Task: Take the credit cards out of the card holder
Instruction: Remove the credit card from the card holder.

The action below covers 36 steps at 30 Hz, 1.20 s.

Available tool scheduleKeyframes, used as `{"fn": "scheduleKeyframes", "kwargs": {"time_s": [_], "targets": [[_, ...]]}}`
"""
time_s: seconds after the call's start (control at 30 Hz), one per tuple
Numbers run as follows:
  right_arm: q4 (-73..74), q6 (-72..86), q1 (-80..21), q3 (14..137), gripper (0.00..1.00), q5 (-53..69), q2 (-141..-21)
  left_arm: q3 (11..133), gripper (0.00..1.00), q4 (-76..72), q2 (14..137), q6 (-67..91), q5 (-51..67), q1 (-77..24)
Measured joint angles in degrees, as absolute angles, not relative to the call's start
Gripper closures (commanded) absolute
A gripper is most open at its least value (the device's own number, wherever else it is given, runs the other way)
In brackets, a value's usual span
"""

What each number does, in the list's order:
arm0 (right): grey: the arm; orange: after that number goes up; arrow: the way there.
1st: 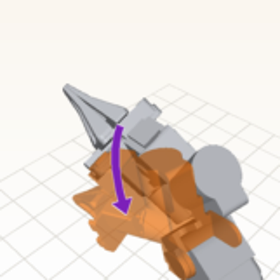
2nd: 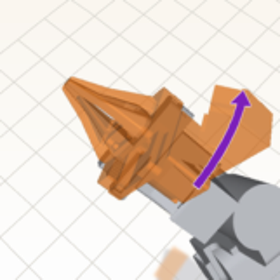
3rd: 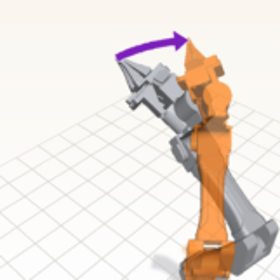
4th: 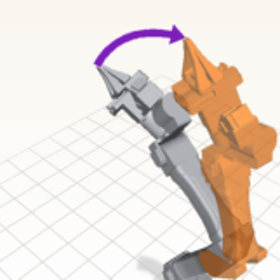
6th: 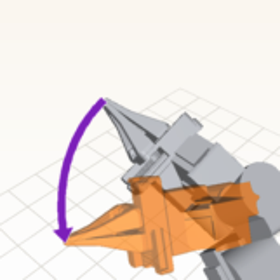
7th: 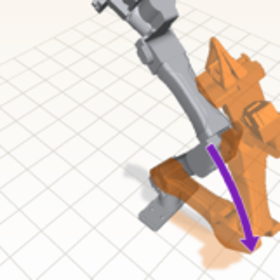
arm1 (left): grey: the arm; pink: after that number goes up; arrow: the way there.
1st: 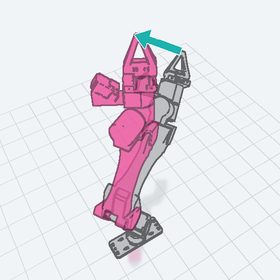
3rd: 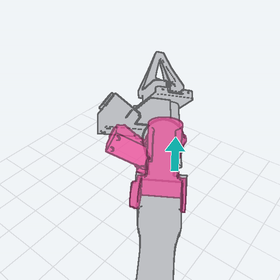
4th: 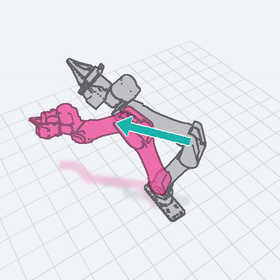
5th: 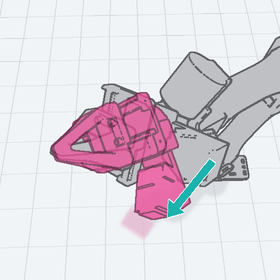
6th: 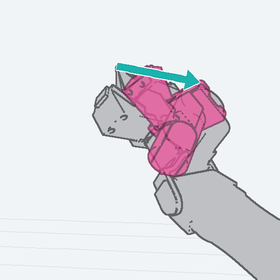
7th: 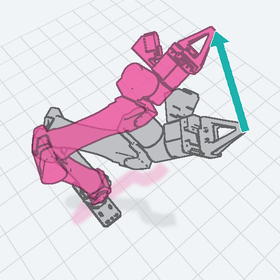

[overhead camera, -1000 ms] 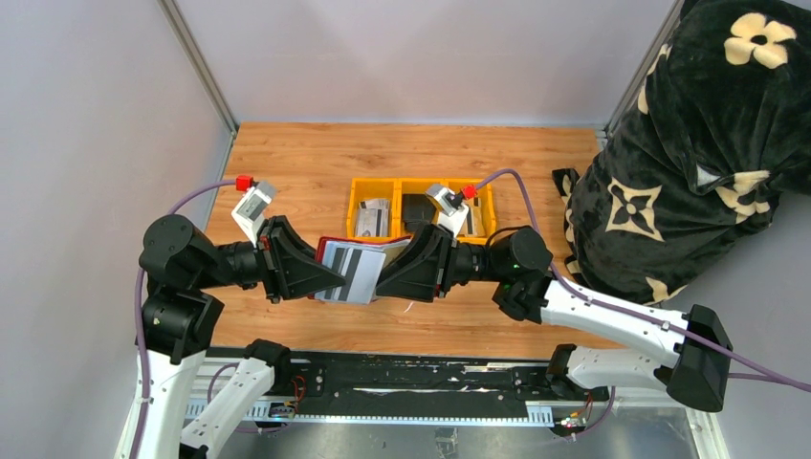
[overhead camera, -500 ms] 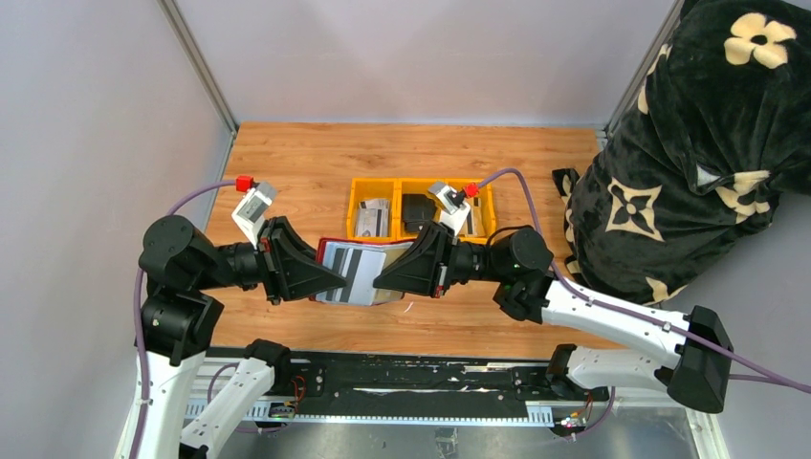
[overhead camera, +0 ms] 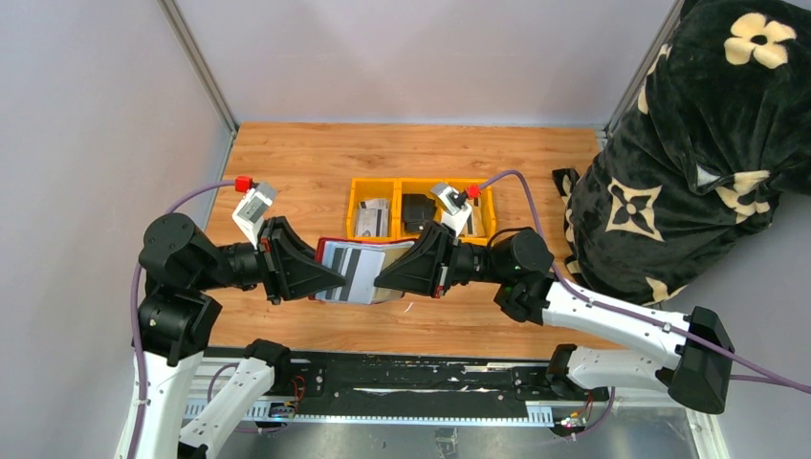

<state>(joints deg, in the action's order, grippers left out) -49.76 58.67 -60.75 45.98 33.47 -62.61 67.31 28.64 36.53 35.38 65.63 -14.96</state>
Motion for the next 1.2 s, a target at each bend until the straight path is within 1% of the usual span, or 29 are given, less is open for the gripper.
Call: {"fn": "scheduleKeyframes", "kwargs": {"time_s": [0.13,0.23,0.27,0.3,0.33,0.37,0.4,0.5,0.53,0.57,0.7,0.8,1.07,1.2], "targets": [[-49.43,58.43,-60.75,45.98,1.00,33.41,-62.87,68.34,0.89,31.79,36.51,32.58,63.83,-15.05],[-47.27,56.90,-60.75,45.98,1.00,32.36,-62.33,69.54,0.94,34.94,36.51,29.50,61.14,-15.14],[-46.00,56.23,-60.75,45.98,0.97,31.90,-61.78,69.84,0.96,35.79,36.51,28.58,60.20,-15.14],[-44.42,55.48,-60.75,46.00,0.85,31.51,-61.10,70.17,0.98,36.67,36.42,27.46,58.87,-15.14],[-41.89,54.11,-60.75,46.15,0.69,31.00,-60.05,70.37,0.99,37.06,36.23,26.50,57.63,-15.14],[-39.42,52.62,-60.75,46.57,0.63,30.52,-59.16,70.39,1.00,37.28,36.07,25.54,57.01,-15.14],[-36.80,51.20,-60.75,47.27,0.51,30.17,-58.43,70.39,1.00,37.58,35.88,24.84,56.58,-15.14],[-24.80,43.64,-60.84,52.80,0.29,28.03,-56.69,70.39,1.00,38.54,35.00,22.63,56.40,-15.14],[-20.88,40.95,-60.84,55.16,0.26,27.18,-56.34,70.39,1.00,38.98,34.61,21.98,56.51,-15.14],[-16.29,37.32,-60.84,58.17,0.25,26.04,-55.92,70.37,1.00,39.53,33.98,21.02,56.66,-15.14],[-6.17,28.03,-60.86,64.25,0.23,22.24,-54.46,70.08,1.00,39.75,32.71,19.88,58.46,-15.14],[-1.65,22.59,-60.86,65.28,0.21,19.84,-53.28,69.52,1.00,39.22,32.32,20.14,60.71,-15.14],[1.23,16.60,-60.86,65.25,0.19,21.52,-53.54,68.95,1.00,38.54,32.36,21.17,64.16,-15.14],[-1.58,16.60,-60.86,65.19,0.18,26.52,-54.39,68.62,1.00,36.32,32.36,22.96,65.60,-15.14]]}}
